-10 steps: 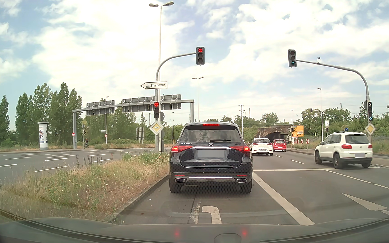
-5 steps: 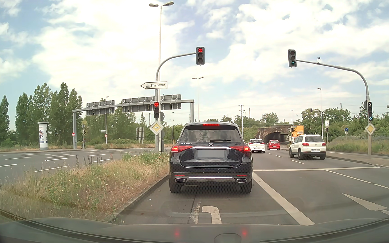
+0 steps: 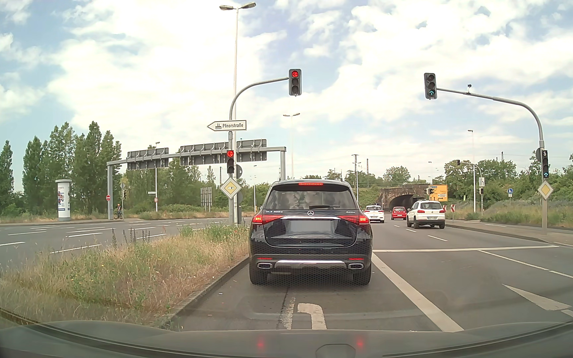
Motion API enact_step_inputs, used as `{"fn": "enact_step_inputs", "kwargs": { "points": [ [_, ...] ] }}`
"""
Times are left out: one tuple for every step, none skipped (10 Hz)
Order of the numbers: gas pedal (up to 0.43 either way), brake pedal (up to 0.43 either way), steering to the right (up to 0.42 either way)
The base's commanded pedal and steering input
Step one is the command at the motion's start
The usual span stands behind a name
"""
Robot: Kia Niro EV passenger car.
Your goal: Follow the waypoints while adhering to traffic rules and regulations
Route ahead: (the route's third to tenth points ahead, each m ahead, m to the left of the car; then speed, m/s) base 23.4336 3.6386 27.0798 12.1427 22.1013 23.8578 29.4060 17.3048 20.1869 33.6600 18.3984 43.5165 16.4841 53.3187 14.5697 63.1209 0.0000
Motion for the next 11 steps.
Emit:
{"fn": "enact_step_inputs", "kwargs": {
  "points": [
    [0.000, 0.299, 0.004],
    [0.000, 0.299, 0.004],
    [0.000, 0.299, 0.004],
    [0.000, 0.299, 0.004],
    [0.000, 0.299, 0.004],
    [0.000, 0.299, 0.004],
    [0.000, 0.299, 0.004],
    [0.000, 0.299, 0.004],
    [0.000, 0.299, 0.004],
    [0.000, 0.299, 0.004],
    [0.000, 0.299, 0.004]
  ]
}}
